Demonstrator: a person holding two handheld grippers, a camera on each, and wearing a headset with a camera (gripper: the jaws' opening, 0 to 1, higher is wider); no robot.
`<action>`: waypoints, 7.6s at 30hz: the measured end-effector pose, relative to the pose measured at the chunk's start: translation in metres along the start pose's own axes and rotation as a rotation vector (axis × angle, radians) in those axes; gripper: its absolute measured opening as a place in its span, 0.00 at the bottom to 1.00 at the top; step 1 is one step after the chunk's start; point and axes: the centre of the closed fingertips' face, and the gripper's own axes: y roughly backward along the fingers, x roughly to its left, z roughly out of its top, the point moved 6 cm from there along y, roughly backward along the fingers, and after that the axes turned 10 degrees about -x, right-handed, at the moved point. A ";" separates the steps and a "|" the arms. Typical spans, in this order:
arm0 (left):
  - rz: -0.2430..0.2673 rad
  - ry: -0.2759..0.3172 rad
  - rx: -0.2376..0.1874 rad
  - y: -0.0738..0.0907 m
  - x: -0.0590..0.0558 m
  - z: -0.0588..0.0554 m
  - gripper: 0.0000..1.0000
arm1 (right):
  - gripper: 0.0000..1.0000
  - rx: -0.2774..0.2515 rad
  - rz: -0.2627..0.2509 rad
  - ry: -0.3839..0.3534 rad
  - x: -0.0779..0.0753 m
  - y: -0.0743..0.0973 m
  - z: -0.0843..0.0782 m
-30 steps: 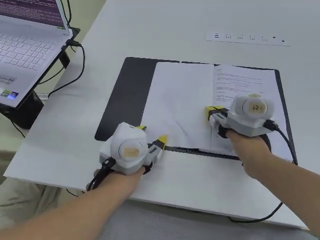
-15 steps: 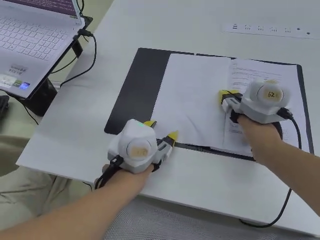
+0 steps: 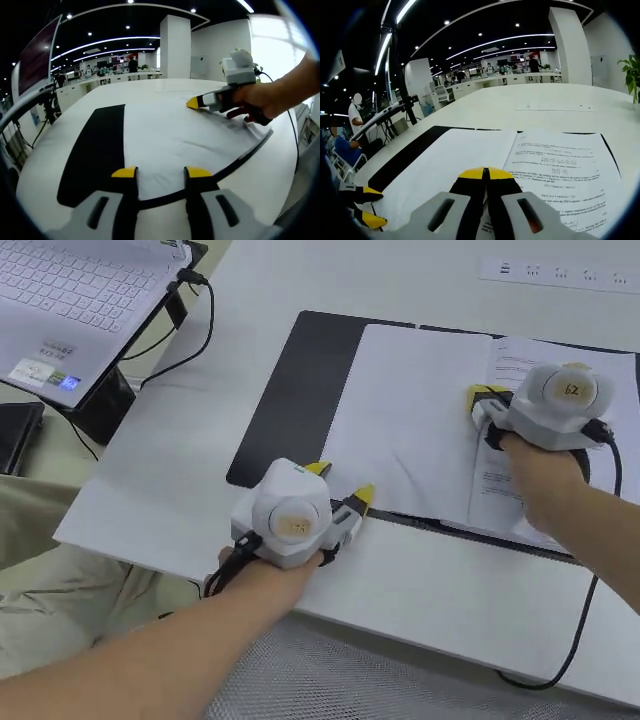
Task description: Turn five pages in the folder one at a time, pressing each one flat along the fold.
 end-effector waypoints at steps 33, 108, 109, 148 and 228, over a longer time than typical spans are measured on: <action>-0.001 -0.004 -0.003 0.000 -0.001 -0.001 0.35 | 0.00 0.004 -0.072 0.041 -0.049 -0.085 0.013; -0.001 -0.004 -0.011 -0.001 -0.003 -0.002 0.35 | 0.00 0.026 0.013 -0.135 0.021 0.085 -0.031; -0.001 -0.004 -0.011 0.000 -0.003 -0.002 0.35 | 0.00 0.027 0.011 -0.138 0.022 0.087 -0.031; 0.001 -0.001 -0.007 0.006 -0.003 0.001 0.35 | 0.00 0.152 0.059 -0.183 0.053 0.155 -0.061; -0.055 0.172 0.033 0.115 -0.007 0.111 0.99 | 0.86 0.045 -0.198 -0.071 -0.007 0.278 0.037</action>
